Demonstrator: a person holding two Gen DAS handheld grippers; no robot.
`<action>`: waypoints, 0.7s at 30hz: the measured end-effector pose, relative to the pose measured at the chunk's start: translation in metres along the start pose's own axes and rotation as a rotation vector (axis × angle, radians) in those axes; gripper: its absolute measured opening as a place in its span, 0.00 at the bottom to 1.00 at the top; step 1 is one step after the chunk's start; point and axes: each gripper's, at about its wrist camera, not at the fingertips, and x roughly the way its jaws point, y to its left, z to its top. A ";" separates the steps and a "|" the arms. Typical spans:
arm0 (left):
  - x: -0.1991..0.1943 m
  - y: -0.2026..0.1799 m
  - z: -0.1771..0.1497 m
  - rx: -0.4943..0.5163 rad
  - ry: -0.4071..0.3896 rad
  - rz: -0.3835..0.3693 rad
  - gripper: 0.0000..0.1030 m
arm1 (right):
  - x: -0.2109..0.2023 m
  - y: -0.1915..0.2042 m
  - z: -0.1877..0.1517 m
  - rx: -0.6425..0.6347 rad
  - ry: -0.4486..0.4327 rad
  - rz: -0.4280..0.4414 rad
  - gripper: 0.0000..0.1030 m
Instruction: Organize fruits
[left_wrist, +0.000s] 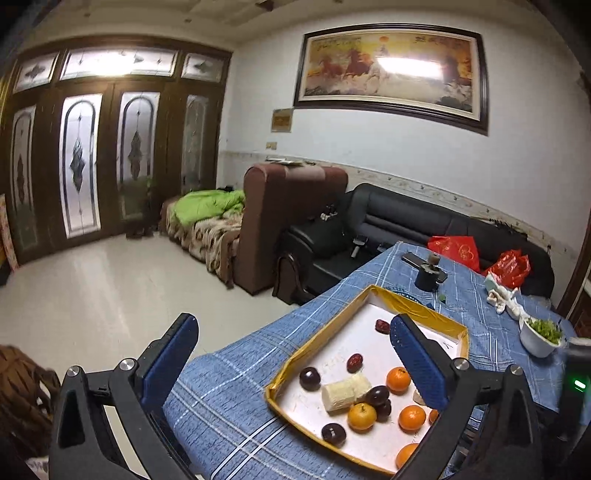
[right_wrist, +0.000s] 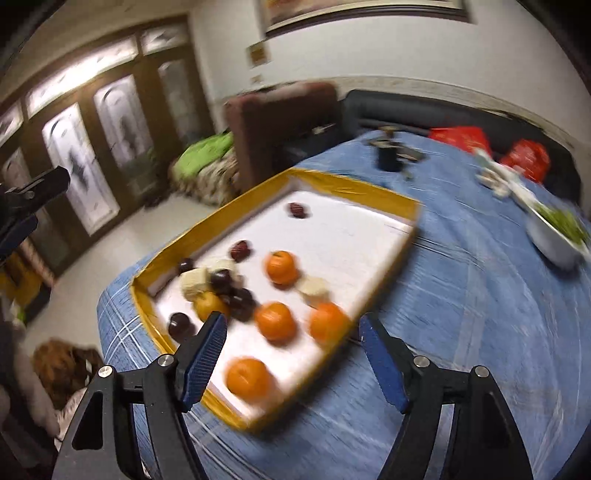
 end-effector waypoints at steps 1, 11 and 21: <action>0.000 0.006 0.000 -0.009 0.003 0.002 1.00 | 0.009 0.007 0.006 -0.020 0.015 0.007 0.77; 0.016 0.030 -0.005 -0.007 0.053 -0.026 1.00 | 0.099 0.039 0.042 -0.158 0.181 -0.137 0.77; 0.017 0.028 -0.010 -0.005 0.030 -0.011 1.00 | 0.016 -0.021 0.044 0.075 -0.032 -0.168 0.81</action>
